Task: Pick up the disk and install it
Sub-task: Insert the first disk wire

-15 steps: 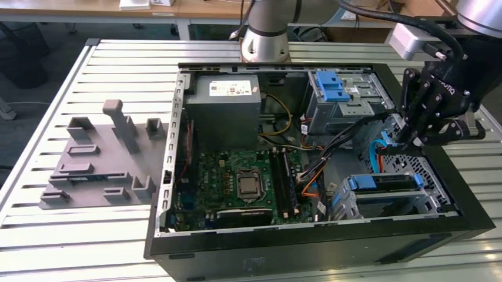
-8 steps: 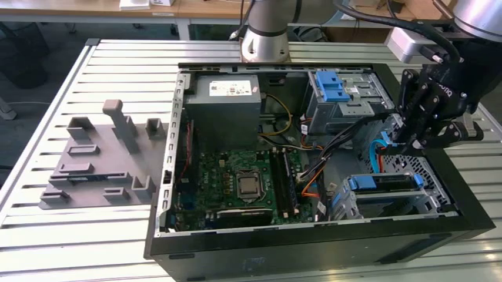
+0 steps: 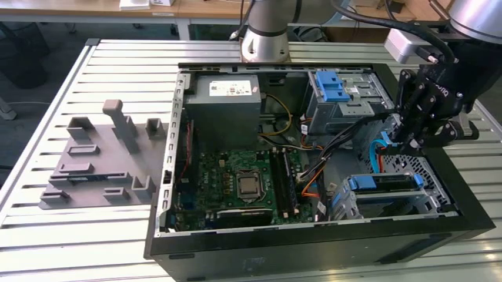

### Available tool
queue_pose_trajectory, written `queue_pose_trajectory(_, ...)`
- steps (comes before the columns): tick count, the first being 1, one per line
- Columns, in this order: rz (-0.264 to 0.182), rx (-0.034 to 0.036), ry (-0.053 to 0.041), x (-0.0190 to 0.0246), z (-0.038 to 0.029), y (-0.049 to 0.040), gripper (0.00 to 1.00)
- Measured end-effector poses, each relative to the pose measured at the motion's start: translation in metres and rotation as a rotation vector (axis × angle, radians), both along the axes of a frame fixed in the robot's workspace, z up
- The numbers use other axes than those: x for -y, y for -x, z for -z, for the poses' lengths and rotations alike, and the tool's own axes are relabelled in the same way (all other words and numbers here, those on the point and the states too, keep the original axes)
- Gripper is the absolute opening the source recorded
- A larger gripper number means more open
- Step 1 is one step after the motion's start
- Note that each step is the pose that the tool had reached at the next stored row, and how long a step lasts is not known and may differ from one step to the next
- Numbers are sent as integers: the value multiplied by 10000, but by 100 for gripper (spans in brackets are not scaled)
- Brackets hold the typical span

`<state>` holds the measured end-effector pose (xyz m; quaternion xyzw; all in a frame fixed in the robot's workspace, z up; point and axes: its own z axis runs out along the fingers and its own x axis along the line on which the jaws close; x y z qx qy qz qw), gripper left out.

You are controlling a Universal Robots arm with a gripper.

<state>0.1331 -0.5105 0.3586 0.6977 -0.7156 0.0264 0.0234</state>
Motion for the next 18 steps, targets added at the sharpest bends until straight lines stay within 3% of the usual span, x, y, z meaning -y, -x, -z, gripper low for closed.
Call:
queue_pose_trajectory(12,0,0,99,-45,38,0,30)
queue_pose_trajectory(14,0,0,103,-46,41,0,17)
queue_pose_trajectory(16,1,0,82,-45,45,0,16)
queue_pose_trajectory(18,1,0,-10,-45,50,0,16)
